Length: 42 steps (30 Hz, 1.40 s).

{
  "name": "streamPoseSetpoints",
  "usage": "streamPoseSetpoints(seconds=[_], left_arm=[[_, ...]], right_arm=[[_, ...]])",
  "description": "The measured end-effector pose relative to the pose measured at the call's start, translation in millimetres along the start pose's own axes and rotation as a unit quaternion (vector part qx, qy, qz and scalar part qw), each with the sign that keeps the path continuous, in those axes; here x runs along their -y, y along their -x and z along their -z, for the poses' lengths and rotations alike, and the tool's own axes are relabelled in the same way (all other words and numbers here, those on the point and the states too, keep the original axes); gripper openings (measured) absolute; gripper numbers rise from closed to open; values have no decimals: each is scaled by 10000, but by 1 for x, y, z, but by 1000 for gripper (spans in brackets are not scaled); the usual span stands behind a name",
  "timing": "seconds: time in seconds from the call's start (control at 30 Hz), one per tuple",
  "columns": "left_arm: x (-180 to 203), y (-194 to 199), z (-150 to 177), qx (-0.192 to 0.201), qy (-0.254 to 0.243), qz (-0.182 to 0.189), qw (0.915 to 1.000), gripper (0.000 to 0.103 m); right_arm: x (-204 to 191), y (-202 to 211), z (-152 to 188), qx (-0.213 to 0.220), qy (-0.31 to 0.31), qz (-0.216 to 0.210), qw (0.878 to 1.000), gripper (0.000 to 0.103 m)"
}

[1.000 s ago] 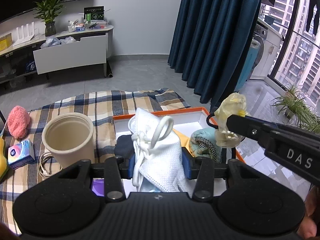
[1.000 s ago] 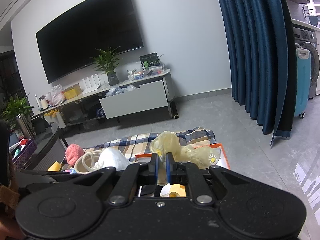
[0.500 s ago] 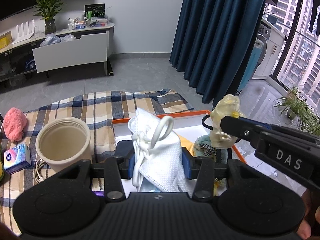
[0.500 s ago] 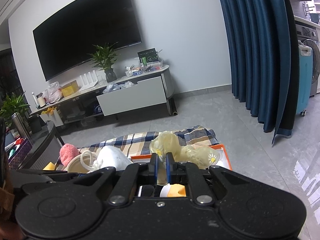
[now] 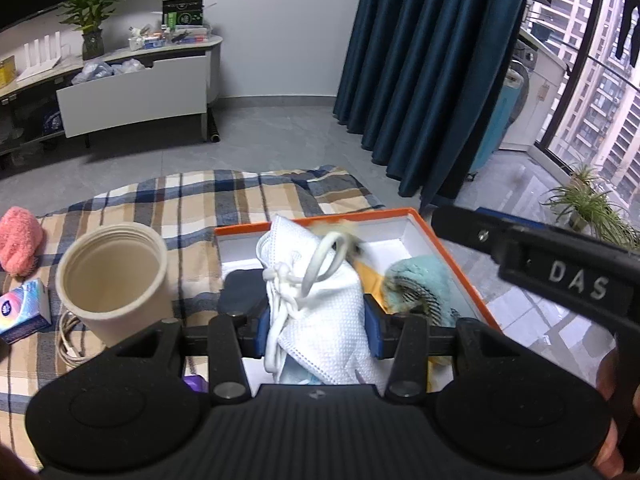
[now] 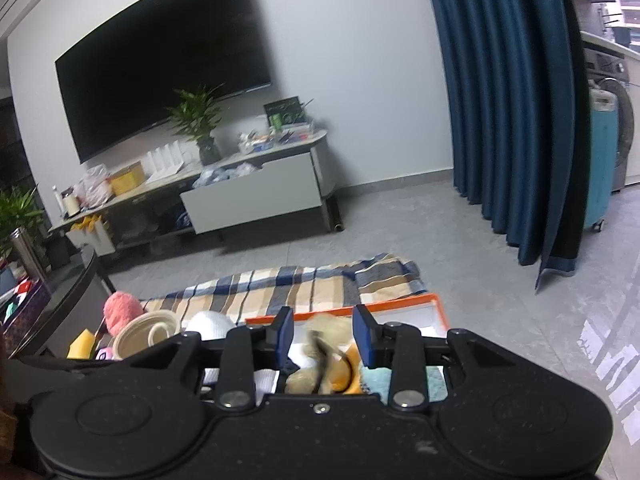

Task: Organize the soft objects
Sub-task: 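Open both tools to drop the mask and plastic bag into the box, then move both tools back over the blanket toward the sponge and tissue pack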

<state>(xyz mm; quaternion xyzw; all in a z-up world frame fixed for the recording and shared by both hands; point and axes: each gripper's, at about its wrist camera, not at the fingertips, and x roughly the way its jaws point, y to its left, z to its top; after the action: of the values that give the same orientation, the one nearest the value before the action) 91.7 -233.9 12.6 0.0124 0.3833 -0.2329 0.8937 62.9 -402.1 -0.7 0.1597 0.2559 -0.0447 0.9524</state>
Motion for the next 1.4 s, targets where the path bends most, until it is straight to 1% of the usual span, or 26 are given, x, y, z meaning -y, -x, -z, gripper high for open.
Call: streamPoseSetpoints(seconds=[0.03,0.1,0.13,0.17,0.2,0.23,0.37,0.43,0.5,0.53,0.63,0.7,0.83,0.9,1.4], left_arm=[[1,0,0,-24,2,69,10000,46],[6,-1,2,-94,-5,322,9994,51],[8,-2,3,-108,-21,424,9990,52],[10,-1,4,-101,-44,498,9987,58],[11,0,5,-61,-62,533,9985,71],[11,2,5,-6,-54,512,9987,74],[8,11,3,103,-24,385,9992,74],[4,16,1,137,2,181,9997,74],[1,21,0,158,-1,-51,9999,74],[-2,24,1,165,-1,-168,9997,74],[-10,35,2,200,36,-390,9990,76],[-16,43,4,256,84,-494,9984,78],[-24,57,5,329,113,-655,9972,79],[-29,62,6,371,133,-792,9961,80],[-66,86,17,424,395,-1101,9922,80]], right_arm=[[2,3,-1,14,-21,6,10000,42],[5,7,-1,46,-73,17,10000,43],[5,9,-3,45,-79,2,10000,43],[5,12,-2,58,-77,9,10000,43],[5,14,-2,77,-62,20,9999,43],[5,17,-2,91,-38,25,9999,43],[2,27,-3,154,7,11,9999,43],[0,31,-3,173,18,-32,9998,44],[-4,35,-1,167,40,-73,9998,48],[-7,36,-1,147,62,-92,9998,49],[-16,40,1,118,153,-131,9997,53],[-20,42,2,112,173,-154,9997,58],[-30,45,2,86,183,-205,9996,59],[-37,47,3,72,265,-273,9993,60],[-88,44,10,-112,643,-659,9957,61]])
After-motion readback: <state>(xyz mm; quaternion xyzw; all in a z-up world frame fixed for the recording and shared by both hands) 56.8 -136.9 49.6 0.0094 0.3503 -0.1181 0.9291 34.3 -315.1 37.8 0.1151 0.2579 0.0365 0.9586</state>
